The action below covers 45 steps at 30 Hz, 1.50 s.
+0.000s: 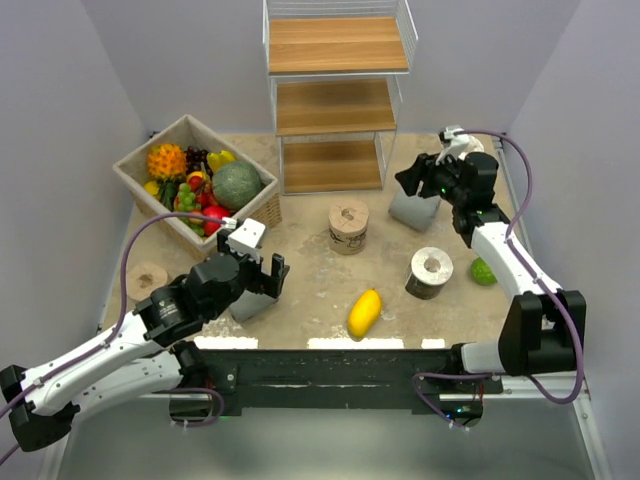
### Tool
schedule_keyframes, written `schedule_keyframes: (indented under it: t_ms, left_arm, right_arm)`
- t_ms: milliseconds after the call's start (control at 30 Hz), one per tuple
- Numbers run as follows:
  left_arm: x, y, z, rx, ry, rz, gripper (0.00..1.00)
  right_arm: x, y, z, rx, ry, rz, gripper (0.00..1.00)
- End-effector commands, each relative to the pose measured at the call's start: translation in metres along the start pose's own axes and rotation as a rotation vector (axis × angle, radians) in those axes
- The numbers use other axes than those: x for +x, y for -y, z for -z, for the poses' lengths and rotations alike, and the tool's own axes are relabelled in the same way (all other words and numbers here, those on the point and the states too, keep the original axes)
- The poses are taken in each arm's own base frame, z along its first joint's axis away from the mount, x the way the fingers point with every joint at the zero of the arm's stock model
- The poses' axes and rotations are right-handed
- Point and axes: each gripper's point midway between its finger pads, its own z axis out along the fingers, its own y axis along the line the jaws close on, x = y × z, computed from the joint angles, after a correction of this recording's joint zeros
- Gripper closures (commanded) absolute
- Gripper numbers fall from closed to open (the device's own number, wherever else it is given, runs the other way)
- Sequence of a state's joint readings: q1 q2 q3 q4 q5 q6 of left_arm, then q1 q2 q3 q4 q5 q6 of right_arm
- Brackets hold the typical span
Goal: Place and organize the paper towels onto the shelf
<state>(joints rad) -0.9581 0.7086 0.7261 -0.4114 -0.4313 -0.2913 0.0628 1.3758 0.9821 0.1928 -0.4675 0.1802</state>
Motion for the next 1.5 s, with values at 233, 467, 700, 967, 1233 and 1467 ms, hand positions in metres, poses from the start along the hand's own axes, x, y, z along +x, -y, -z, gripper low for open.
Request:
schedule_keyframes:
  t_ms: [233,467,700,967,1233,1467]
  left_arm:
    - [-0.013,0.004,0.002,0.023,0.048,0.002,0.02]
    - [-0.012,0.001,0.002,0.006,0.048,0.0,0.02]
    - [-0.009,0.0,-0.001,-0.009,0.033,-0.007,0.02]
    - [-0.011,-0.002,0.0,-0.016,0.043,0.001,0.02]
    - [-0.012,-0.004,0.001,-0.027,0.05,0.014,0.03]
    - [-0.01,-0.004,0.0,-0.03,0.042,0.007,0.03]
  right_arm:
    - [0.038,0.092,0.031,0.291,-0.128,-0.332,0.11]
    - [0.065,0.109,0.011,0.264,-0.146,-0.504,0.05]
    - [0.087,0.114,0.01,0.263,-0.125,-0.623,0.05]
    - [0.1,0.121,-0.004,0.209,-0.13,-0.653,0.01]
    - [0.107,0.111,-0.021,0.026,-0.109,-0.691,0.04]
    - [0.102,0.102,-0.025,-0.101,-0.033,-0.66,0.23]
